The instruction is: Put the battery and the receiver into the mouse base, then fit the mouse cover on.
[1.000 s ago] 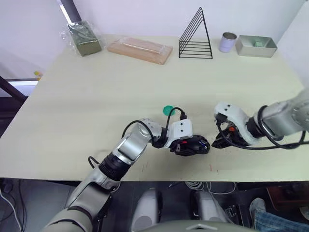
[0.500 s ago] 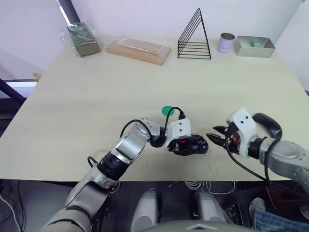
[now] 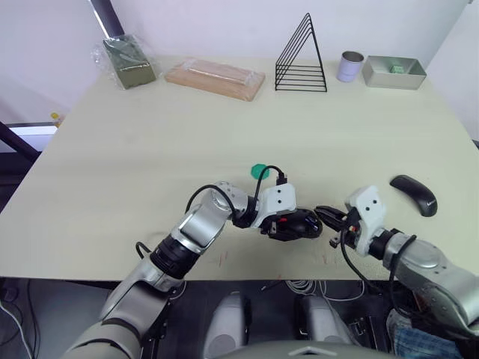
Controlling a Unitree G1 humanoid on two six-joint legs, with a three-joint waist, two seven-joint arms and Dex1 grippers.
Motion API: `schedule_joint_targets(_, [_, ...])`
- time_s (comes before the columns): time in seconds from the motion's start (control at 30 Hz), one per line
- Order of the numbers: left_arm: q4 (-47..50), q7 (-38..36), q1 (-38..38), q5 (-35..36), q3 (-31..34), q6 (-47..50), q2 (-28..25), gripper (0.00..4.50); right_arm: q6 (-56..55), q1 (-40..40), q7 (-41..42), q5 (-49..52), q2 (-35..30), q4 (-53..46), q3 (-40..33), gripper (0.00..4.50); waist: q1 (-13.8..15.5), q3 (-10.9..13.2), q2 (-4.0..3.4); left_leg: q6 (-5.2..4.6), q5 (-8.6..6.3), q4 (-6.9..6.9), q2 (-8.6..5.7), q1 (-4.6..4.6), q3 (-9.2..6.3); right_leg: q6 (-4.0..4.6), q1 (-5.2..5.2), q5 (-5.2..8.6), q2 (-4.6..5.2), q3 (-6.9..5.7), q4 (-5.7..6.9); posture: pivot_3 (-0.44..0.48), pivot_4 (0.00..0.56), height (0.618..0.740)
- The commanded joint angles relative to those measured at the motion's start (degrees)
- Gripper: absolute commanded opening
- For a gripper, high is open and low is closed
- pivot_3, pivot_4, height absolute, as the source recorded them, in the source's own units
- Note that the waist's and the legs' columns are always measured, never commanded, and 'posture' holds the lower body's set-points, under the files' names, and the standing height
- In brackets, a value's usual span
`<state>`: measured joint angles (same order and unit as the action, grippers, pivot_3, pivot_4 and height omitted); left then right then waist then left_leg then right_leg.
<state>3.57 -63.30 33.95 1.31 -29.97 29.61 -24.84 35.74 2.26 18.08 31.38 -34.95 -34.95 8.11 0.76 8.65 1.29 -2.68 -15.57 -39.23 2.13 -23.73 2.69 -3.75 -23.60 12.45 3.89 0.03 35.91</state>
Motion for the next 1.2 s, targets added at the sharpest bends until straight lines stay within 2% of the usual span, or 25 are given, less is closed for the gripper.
schedule_joint_targets(0.03, [0.5,0.2,0.3,-0.2,-0.3,0.5,-0.1,2.89,-2.2,0.2,1.2,-2.1,1.1,-0.6,-0.7,0.12,0.0,0.0,0.0,0.0,0.0,0.0,0.0,0.0,0.0,0.0,0.0,0.0,0.0,0.0,0.0,0.0,0.15,0.74])
schedule_joint_targets(0.6, [0.7,0.4,0.3,-0.2,-0.1,1.2,0.0,2.89,-4.1,3.9,3.9,-8.7,5.8,2.2,0.1,0.12,0.0,0.0,-0.01,0.01,0.0,-0.01,0.0,0.03,0.0,0.0,0.03,0.0,-0.01,0.0,0.02,0.0,0.15,0.74])
schedule_joint_targets(1.07, [0.0,0.7,0.7,-0.4,-0.2,1.1,0.3,2.89,-6.7,6.7,7.5,-16.5,4.5,9.7,3.8,0.12,0.0,-0.6,0.01,0.01,0.0,-0.01,0.0,0.07,-0.01,0.01,0.07,0.01,-0.04,0.0,0.03,0.0,0.15,0.74])
schedule_joint_targets(1.2, [0.0,0.8,0.6,-0.4,-0.3,1.0,0.2,2.89,-6.6,5.7,7.4,-11.8,5.9,5.6,-2.8,0.12,0.0,-0.7,0.01,0.01,0.0,-0.01,0.0,0.08,-0.01,0.01,0.08,0.01,-0.04,0.0,0.03,0.0,0.15,0.74])
